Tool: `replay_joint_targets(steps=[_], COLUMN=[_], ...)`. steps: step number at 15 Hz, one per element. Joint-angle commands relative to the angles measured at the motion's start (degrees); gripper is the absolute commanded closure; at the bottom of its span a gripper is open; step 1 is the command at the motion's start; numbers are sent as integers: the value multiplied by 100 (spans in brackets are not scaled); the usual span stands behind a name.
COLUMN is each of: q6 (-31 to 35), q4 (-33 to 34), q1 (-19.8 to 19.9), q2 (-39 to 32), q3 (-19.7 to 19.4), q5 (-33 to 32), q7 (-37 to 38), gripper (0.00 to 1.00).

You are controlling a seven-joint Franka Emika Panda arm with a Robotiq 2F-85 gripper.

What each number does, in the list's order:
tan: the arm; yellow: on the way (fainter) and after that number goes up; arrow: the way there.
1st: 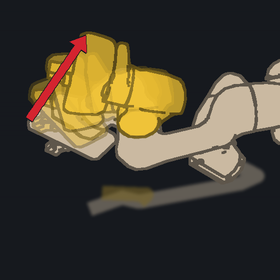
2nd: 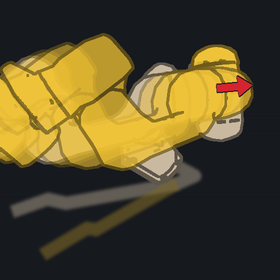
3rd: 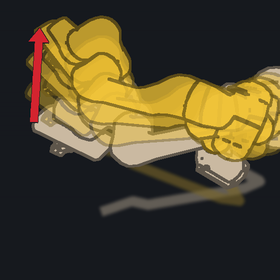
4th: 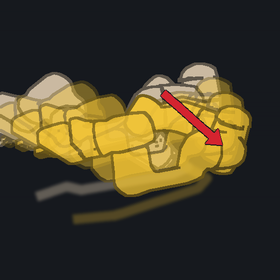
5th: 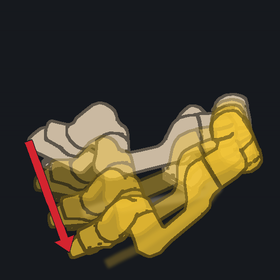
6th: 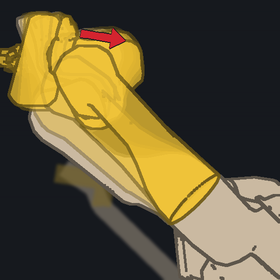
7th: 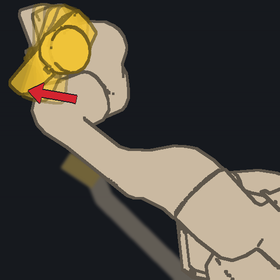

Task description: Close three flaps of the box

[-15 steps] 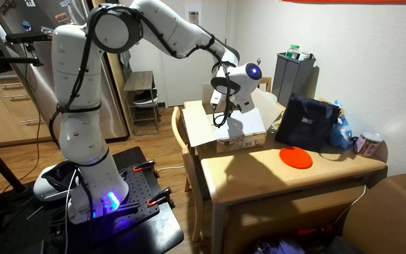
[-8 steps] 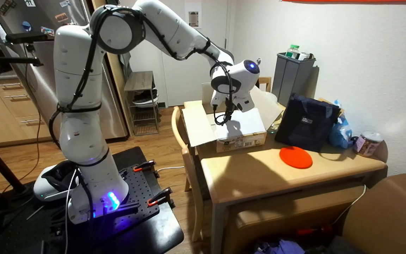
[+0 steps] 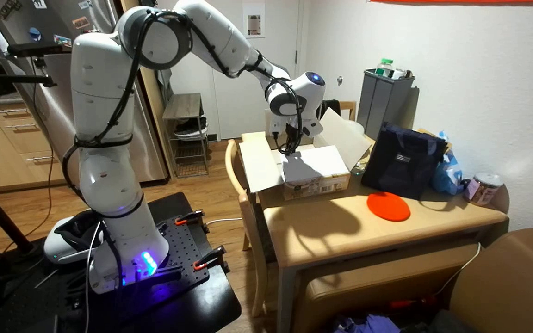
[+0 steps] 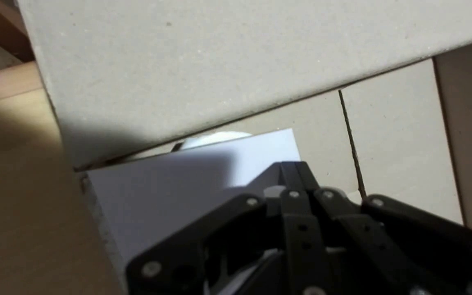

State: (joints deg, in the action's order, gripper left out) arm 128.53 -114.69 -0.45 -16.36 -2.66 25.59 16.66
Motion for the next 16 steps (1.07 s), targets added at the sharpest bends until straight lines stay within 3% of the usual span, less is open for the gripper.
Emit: replay_joint_targets(steps=[1, 5, 16], q6=[237, 423, 439], q4=[-187, -248, -158], q1=[-202, -203, -144], q2=[-30, -154, -260], q3=[6, -61, 14], q5=[-752, -1238, -1175], q7=[503, 774, 626], gripper=[100, 100, 100])
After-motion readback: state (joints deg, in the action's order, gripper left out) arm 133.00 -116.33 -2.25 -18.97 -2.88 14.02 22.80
